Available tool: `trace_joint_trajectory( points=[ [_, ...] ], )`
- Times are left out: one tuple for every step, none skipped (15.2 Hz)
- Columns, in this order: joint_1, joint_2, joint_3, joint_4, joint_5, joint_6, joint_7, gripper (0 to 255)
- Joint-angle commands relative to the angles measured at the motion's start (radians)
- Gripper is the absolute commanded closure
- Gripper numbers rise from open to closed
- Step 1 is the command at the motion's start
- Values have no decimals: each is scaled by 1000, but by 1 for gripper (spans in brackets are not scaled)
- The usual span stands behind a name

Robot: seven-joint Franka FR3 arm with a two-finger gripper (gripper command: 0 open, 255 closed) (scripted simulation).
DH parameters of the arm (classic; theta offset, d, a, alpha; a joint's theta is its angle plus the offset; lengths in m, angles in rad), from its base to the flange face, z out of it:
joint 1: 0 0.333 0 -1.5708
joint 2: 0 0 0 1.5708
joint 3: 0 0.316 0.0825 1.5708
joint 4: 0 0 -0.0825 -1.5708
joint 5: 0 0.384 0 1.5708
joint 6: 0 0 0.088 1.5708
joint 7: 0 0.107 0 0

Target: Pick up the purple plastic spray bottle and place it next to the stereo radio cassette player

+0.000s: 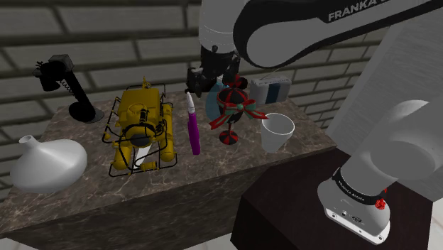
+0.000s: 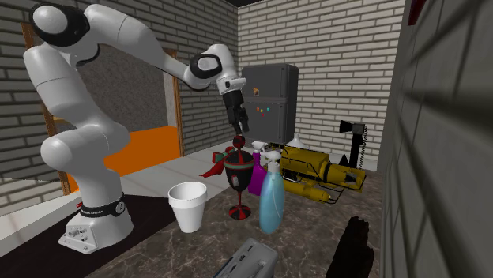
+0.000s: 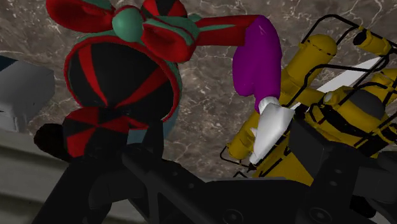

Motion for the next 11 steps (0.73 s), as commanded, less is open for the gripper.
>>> trace_joint_trajectory(
  points=[
    [-19, 67, 52, 30, -45, 27, 76, 0],
    [-30, 106, 79, 50, -75, 37, 117, 0],
    [-40, 146, 106, 71, -109, 45, 160, 0],
    [-49, 189, 131, 94, -148, 50, 205, 0],
    [-51, 208, 140, 104, -165, 51, 225, 0],
    [-53, 217, 140, 100, -175, 63, 232, 0],
    [-57, 227, 141, 96, -186, 74, 239, 0],
    [-60, 237, 142, 91, -196, 85, 246, 0],
    [-63, 247, 143, 88, -207, 96, 253, 0],
    [-66, 258, 143, 84, -219, 106, 261, 0],
    [-69, 268, 144, 81, -231, 117, 269, 0]
  ],
)
